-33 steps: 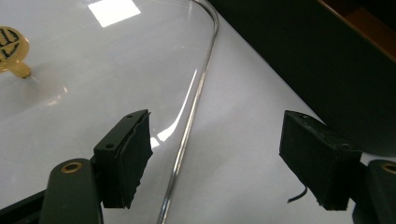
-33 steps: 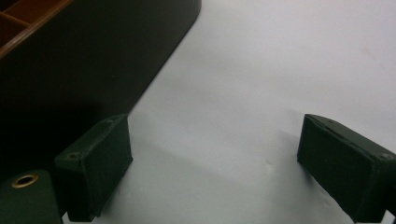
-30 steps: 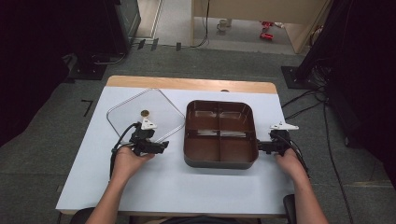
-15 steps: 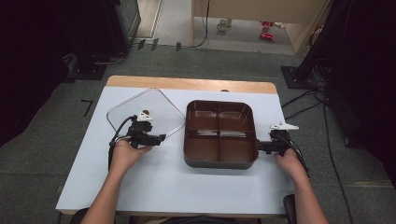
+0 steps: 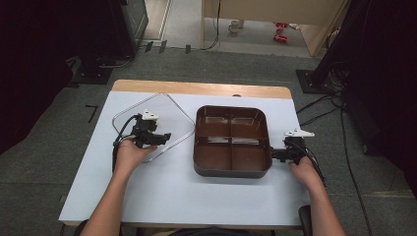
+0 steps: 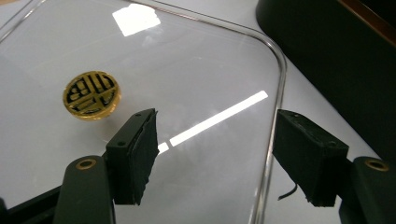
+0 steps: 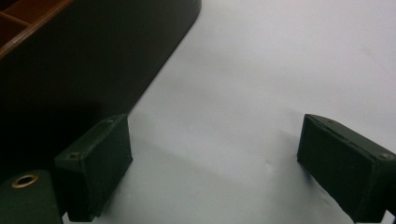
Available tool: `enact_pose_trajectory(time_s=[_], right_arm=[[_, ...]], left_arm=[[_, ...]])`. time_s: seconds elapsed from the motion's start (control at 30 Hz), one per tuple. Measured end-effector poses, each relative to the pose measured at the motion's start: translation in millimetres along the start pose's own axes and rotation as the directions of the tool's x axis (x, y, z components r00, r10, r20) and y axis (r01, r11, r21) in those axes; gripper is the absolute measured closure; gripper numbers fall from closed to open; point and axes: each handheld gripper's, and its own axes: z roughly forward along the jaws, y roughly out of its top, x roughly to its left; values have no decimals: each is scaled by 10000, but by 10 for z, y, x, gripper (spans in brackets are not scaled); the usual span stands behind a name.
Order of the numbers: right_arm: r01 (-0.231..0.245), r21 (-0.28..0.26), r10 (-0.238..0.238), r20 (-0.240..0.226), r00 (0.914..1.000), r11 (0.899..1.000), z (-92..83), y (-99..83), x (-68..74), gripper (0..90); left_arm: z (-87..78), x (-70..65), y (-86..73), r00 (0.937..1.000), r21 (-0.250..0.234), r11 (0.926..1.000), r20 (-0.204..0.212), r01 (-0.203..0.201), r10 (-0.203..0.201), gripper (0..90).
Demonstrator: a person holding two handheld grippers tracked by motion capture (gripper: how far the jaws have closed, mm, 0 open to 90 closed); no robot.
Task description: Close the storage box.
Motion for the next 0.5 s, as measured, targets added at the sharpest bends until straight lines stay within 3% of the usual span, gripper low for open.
enact_pose_trajectory(time_s=[0.5], right_arm=[[7,-12,-7,8,10000,10000,1,0,1,94]], left_arm=[[63,327,146,9969,-240,9987,-642,443,-457,327]])
